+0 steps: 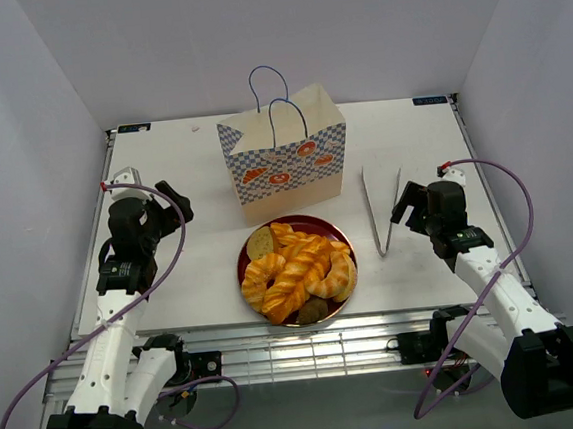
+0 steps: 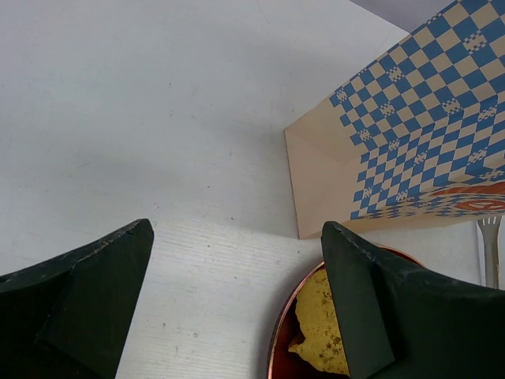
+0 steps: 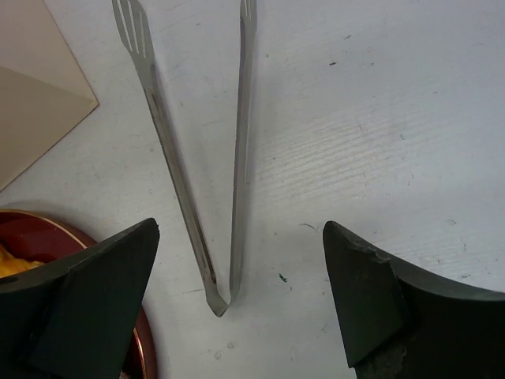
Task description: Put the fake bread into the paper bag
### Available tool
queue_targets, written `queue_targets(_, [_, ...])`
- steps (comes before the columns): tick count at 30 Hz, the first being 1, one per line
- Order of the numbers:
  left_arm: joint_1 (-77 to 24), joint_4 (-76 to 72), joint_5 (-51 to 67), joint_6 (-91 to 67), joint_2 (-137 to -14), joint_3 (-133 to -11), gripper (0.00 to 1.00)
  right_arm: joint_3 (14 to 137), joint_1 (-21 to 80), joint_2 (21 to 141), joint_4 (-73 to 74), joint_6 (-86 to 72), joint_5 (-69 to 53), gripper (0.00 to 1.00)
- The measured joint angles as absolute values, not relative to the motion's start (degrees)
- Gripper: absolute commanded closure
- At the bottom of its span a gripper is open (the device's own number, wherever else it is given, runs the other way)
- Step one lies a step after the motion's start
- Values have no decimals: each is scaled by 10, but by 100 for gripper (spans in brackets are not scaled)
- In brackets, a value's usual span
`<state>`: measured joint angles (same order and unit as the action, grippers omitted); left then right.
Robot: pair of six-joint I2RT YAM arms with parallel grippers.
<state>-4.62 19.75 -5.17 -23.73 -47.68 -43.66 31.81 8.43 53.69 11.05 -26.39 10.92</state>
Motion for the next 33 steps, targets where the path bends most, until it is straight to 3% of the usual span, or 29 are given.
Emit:
queue_targets(17, [-46, 201, -32, -241, -479, -437, 2, 318, 84, 537, 110, -159, 39, 10])
queue_targets(33, [-46, 201, -11, -241, -469, -437, 2, 318, 138, 649, 81, -125, 1, 10])
